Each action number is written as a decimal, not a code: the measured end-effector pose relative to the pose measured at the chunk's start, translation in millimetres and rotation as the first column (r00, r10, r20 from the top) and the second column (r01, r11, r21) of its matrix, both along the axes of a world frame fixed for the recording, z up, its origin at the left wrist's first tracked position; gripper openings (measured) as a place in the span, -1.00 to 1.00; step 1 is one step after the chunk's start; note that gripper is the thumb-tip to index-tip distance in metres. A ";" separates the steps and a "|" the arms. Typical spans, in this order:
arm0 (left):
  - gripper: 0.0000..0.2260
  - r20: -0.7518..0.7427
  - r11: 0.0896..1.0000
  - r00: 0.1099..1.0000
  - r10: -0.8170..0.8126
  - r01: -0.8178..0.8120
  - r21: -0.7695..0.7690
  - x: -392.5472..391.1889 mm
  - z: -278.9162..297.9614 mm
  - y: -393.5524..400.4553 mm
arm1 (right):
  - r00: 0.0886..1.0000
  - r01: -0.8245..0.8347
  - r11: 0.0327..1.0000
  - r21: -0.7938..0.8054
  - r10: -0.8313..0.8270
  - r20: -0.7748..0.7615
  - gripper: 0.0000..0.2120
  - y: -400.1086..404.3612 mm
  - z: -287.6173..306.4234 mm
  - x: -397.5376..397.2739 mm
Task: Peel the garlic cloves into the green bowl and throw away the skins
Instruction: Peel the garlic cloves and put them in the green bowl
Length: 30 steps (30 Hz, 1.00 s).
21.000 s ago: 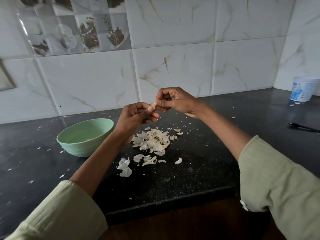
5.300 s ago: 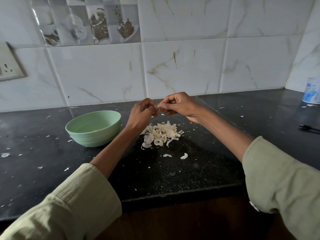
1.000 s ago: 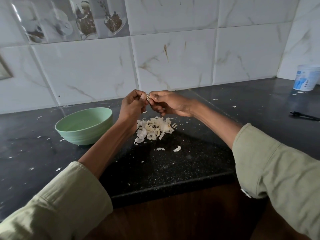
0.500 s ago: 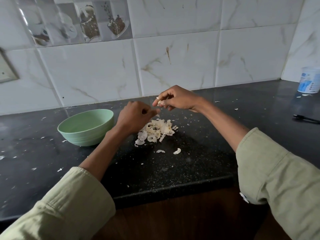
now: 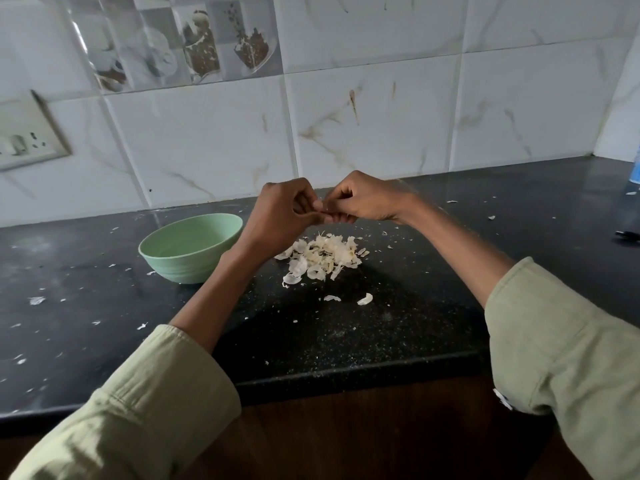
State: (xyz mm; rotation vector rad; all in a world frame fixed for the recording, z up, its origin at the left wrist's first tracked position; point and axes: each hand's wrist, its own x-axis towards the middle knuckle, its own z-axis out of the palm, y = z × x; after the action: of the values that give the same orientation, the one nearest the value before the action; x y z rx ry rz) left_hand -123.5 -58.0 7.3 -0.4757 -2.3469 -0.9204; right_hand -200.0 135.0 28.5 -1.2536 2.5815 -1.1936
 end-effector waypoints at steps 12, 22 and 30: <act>-0.83 -0.127 0.927 0.940 0.318 -0.336 -0.167 12.4 18.8 -25.3 | 0.996 -0.022 0.999 0.047 0.026 -0.089 -0.76 -7.4 -8.6 1.0; -0.86 0.024 0.698 0.702 0.712 -0.703 -0.133 31.4 30.7 -36.9 | 0.975 -0.181 0.933 0.310 0.211 -0.067 -0.69 -5.0 -8.7 -0.3; -0.88 0.083 0.593 0.588 0.805 -0.790 -0.158 33.8 34.6 -37.9 | 0.956 -0.238 0.901 0.362 0.282 -0.076 -0.69 -14.1 -14.9 0.3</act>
State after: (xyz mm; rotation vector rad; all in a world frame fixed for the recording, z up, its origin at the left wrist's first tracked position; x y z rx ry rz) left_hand -89.7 -95.8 41.9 0.6406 -2.3460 -0.3813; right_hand -199.7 120.9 13.5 -1.5633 2.4528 -0.5921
